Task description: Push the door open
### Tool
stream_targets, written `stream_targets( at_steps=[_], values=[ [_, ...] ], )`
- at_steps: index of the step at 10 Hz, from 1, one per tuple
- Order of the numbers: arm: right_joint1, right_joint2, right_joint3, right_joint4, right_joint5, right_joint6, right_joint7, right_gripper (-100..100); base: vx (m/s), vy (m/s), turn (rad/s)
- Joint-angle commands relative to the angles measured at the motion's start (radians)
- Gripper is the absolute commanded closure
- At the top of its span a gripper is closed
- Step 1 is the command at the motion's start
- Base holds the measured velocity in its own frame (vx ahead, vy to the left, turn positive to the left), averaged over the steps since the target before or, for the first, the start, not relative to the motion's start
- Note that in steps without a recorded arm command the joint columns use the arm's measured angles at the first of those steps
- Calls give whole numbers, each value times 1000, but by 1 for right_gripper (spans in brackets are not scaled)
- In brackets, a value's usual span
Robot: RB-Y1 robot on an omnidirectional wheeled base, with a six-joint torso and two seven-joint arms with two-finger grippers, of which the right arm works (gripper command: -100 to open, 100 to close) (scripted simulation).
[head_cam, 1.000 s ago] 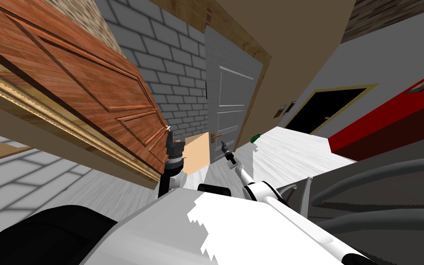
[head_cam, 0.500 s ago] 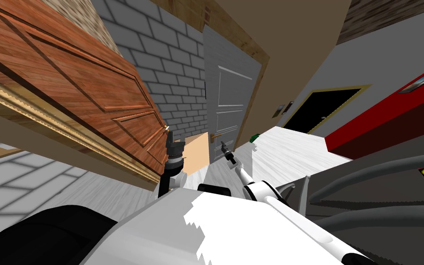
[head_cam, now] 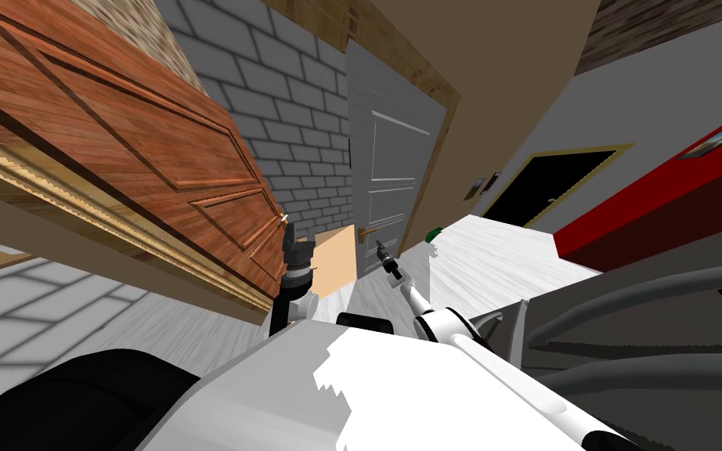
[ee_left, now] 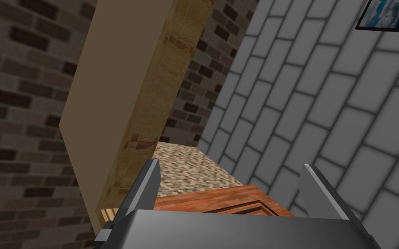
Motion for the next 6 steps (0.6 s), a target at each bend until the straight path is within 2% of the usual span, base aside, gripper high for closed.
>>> stream_targets(
  at_steps=[1, 3, 4, 6],
  values=[
    [0, 0, 0, 0, 0, 0, 0, -100, 15, -4, -37],
    [0, 0, 0, 0, 0, 0, 0, -100, -4, 12, 39],
    [-3, -4, 16, 4, 6, 0, -19, -100, 15, -3, -33],
    [-3, -4, 16, 4, 6, 0, -19, -100, 10, 0, -17]
  ],
)
